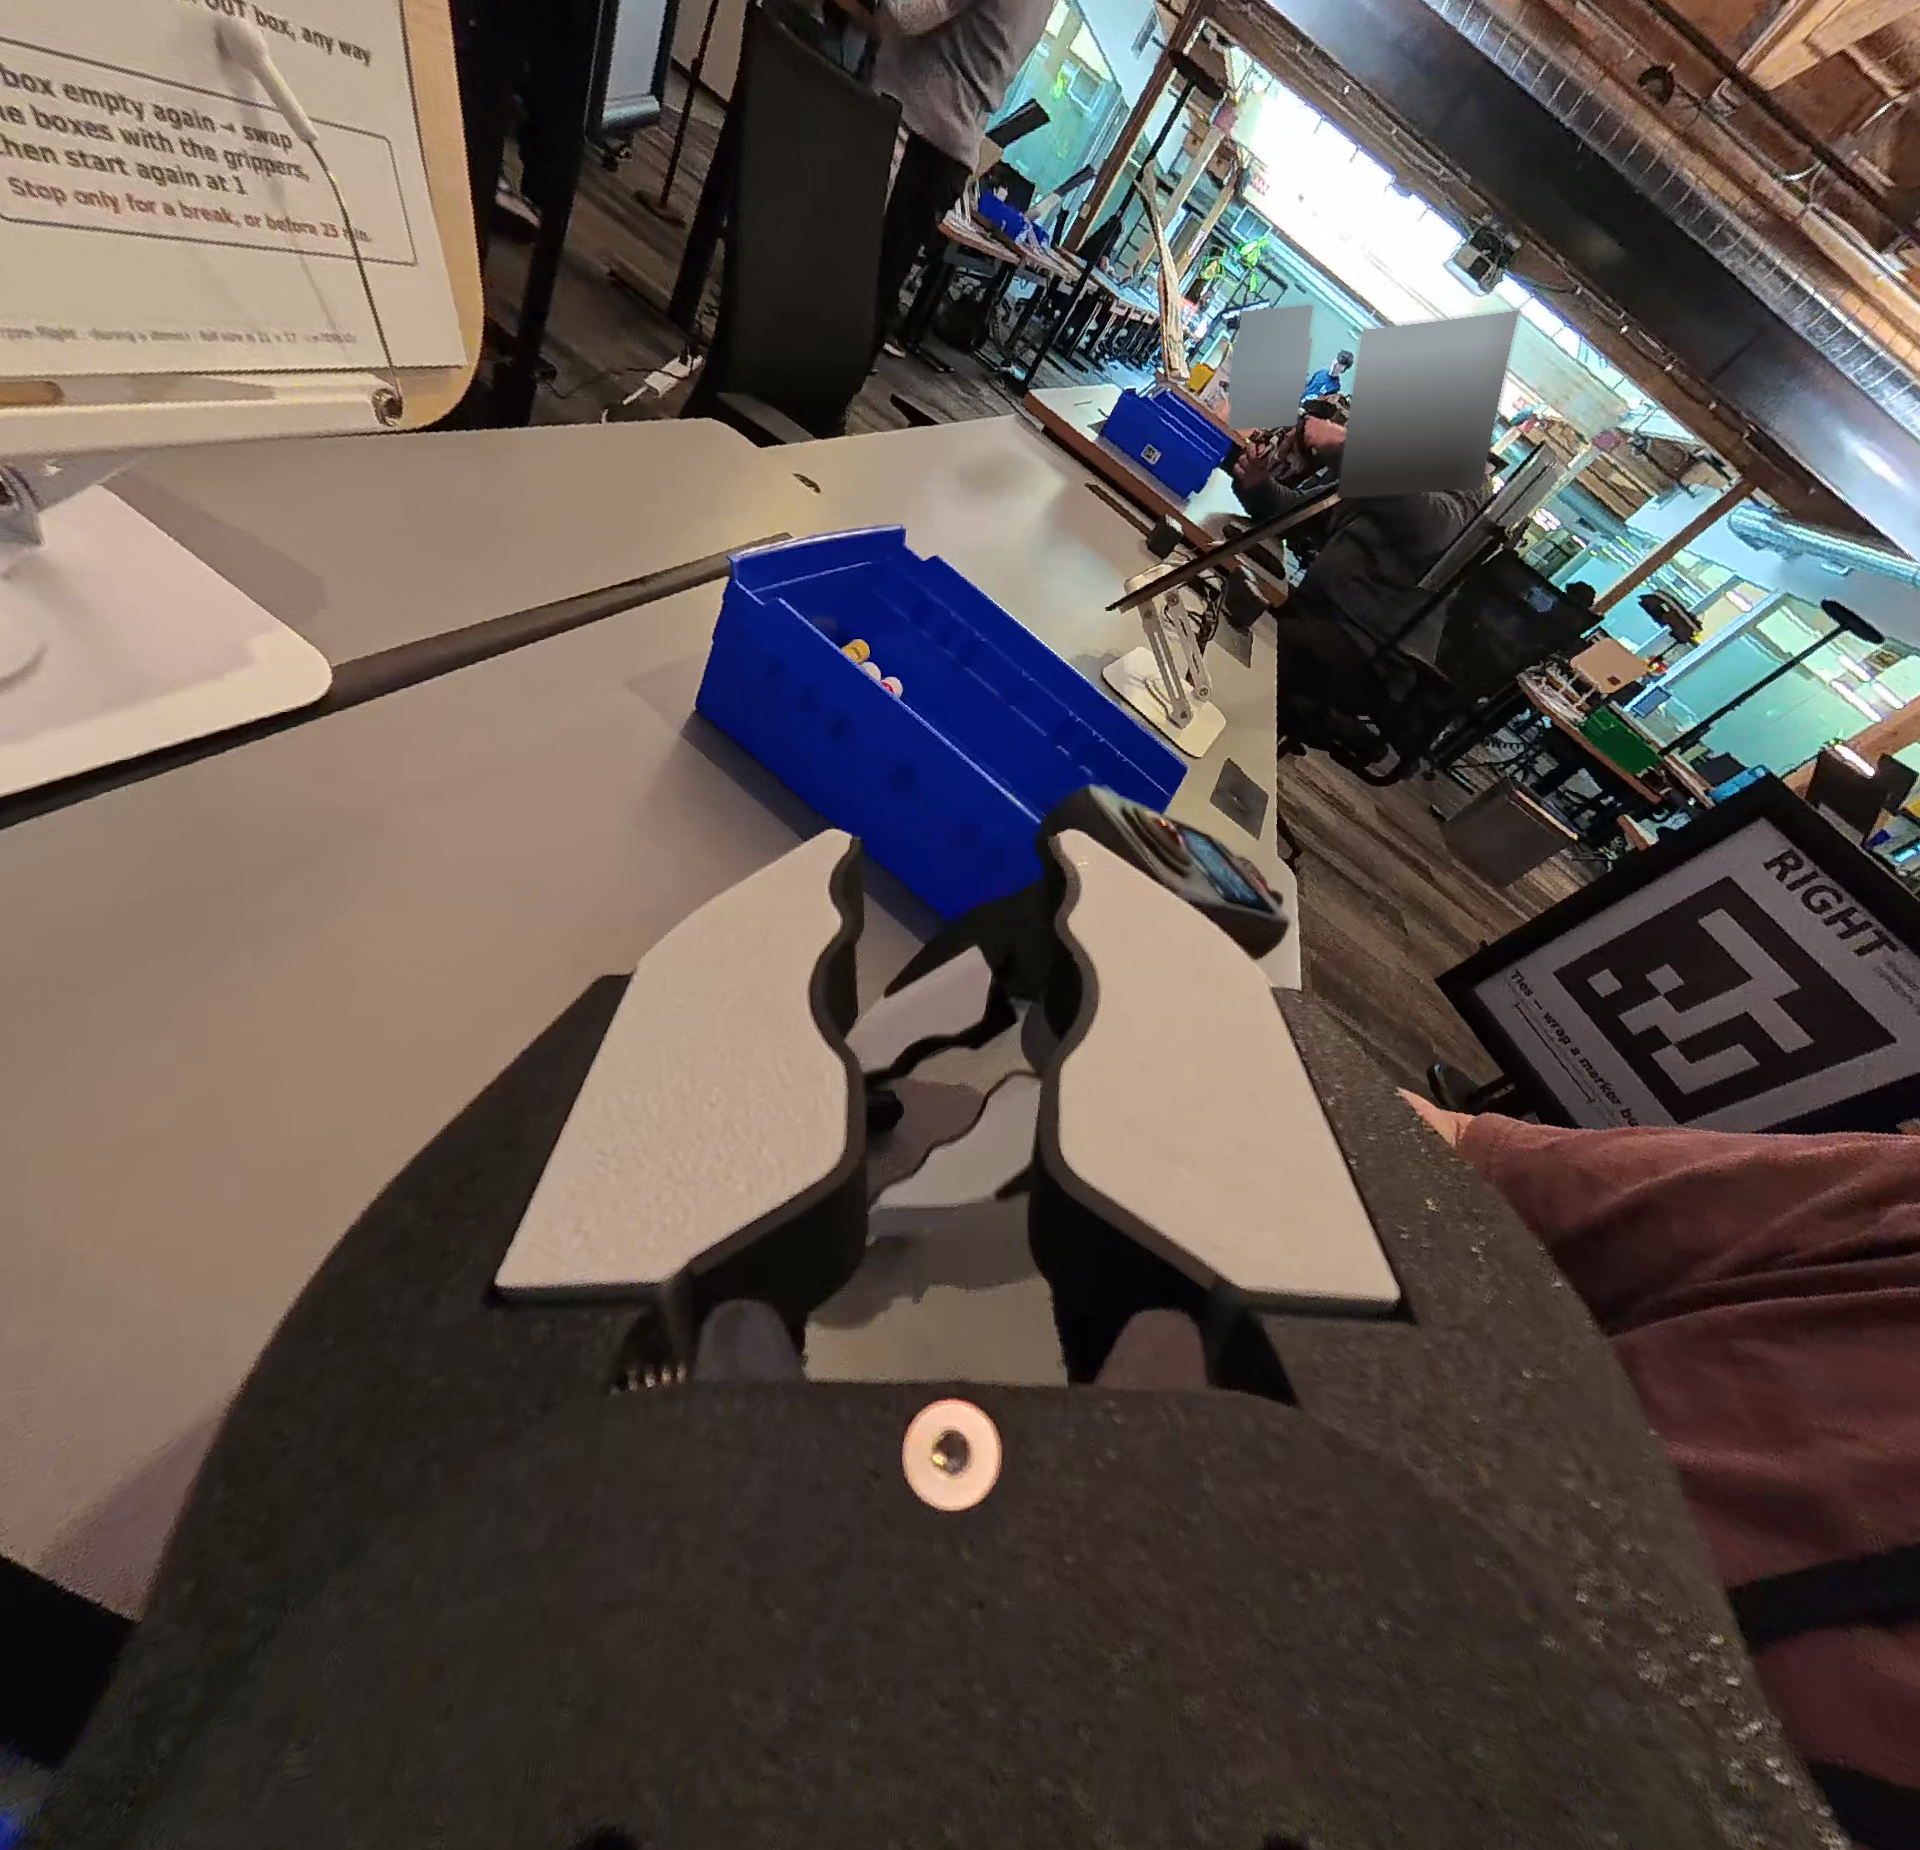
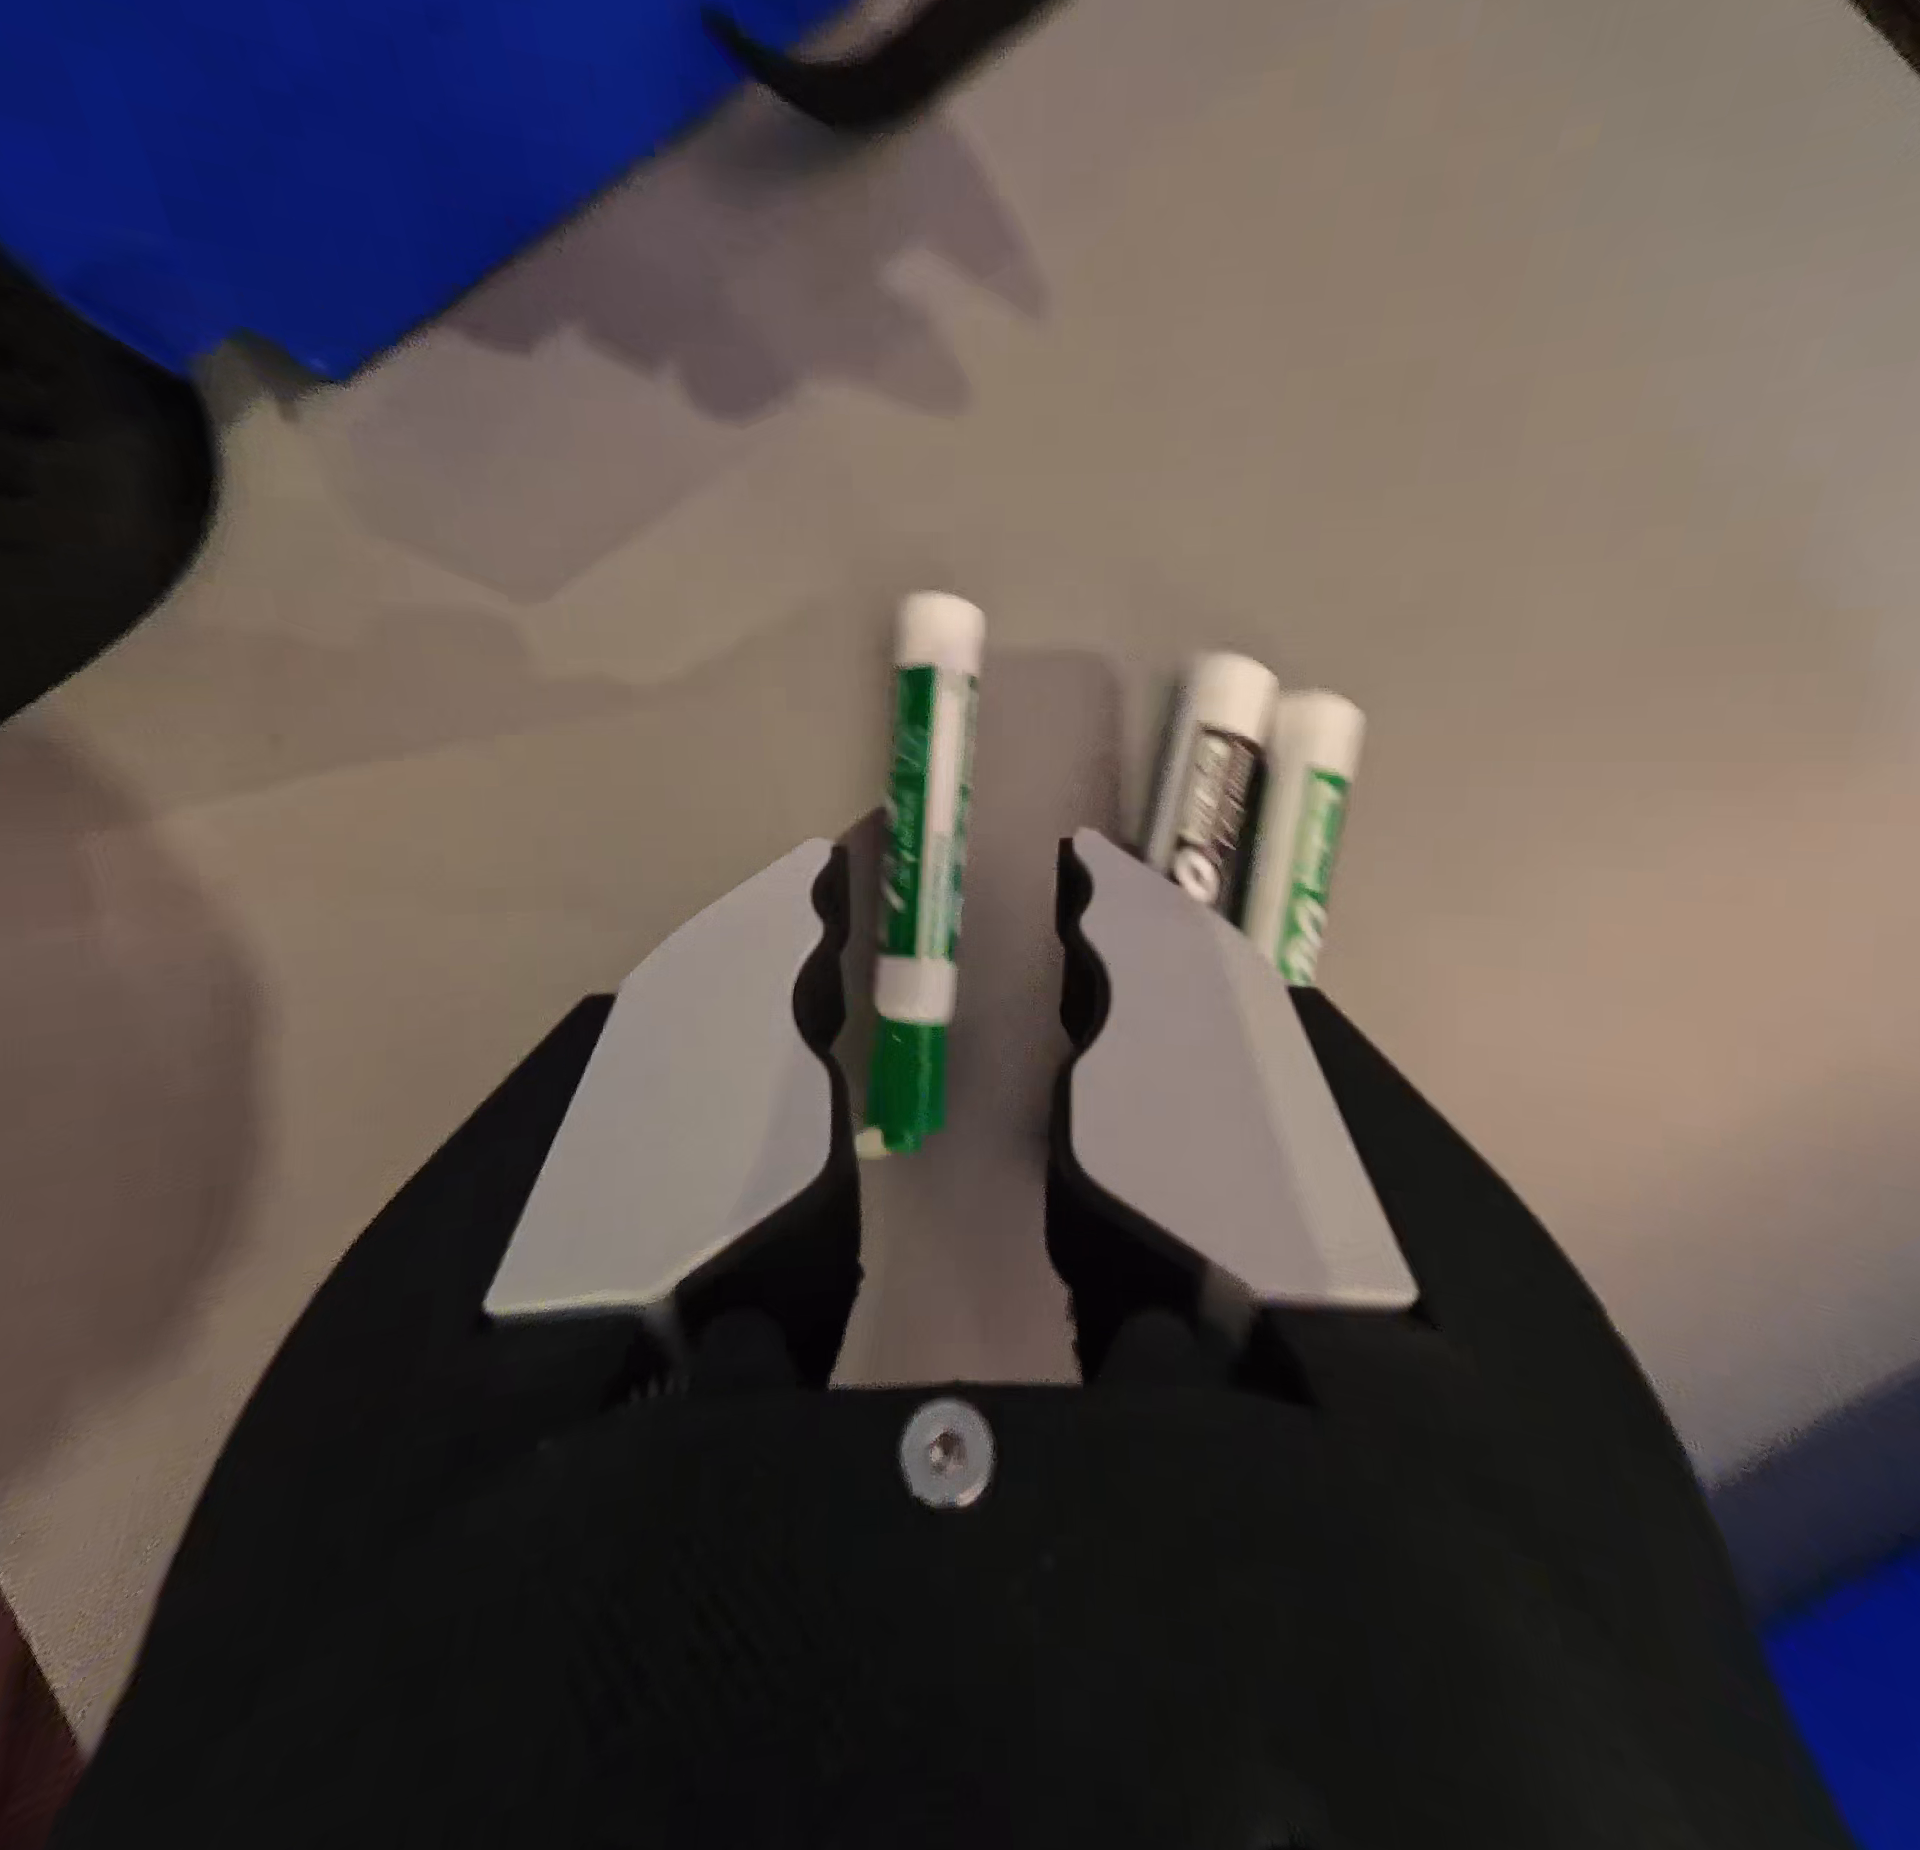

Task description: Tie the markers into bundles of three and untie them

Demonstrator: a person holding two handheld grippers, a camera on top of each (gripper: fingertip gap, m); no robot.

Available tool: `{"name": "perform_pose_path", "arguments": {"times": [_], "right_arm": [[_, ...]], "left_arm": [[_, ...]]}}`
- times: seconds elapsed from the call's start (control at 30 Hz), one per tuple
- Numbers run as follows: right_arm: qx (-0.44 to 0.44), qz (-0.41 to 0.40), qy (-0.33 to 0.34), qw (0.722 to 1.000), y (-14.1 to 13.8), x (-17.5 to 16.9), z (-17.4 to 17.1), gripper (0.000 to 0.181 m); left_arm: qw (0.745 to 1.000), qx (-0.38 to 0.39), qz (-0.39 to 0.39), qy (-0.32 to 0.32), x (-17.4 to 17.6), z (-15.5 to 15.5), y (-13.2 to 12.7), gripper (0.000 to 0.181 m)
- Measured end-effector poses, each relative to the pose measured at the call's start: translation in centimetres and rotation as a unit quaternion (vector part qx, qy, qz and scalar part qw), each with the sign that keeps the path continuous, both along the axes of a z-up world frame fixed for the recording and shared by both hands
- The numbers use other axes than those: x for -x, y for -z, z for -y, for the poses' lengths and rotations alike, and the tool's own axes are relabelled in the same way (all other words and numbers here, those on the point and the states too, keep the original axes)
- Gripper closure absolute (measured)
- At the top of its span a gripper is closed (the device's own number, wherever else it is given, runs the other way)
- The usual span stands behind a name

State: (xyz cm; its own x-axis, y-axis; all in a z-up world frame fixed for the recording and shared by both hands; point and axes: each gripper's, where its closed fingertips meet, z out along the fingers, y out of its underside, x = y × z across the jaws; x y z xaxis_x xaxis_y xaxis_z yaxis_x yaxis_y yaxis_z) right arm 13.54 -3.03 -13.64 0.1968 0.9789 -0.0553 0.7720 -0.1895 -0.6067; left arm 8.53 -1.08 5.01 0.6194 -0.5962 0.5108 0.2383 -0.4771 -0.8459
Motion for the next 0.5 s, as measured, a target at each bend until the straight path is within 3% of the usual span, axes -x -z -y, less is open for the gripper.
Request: {"name": "perform_pose_path", "arguments": {"times": [0.07,0.2,0.33,0.5], "right_arm": [[-0.019,-0.003,-0.034,0.999,0.6,1.2,1.2,0.144],[-0.103,0.046,-0.035,0.993,2.6,1.4,0.2,0.15],[-0.055,0.046,-0.008,0.997,3.7,1.3,0.1,0.16],[-0.057,0.036,0.034,0.997,3.0,0.6,-1.4,0.162]], "left_arm": [[1.0,0.002,-0.003,0.004,-0.2,0.1,0.0,0.149],[1.0,0.004,-0.001,0.002,0.0,0.2,0.0,0.149],[1.0,0.008,0.002,0.004,0.2,0.4,-0.1,0.15],[1.0,0.008,0.001,0.008,0.1,0.6,-0.2,0.15]]}}
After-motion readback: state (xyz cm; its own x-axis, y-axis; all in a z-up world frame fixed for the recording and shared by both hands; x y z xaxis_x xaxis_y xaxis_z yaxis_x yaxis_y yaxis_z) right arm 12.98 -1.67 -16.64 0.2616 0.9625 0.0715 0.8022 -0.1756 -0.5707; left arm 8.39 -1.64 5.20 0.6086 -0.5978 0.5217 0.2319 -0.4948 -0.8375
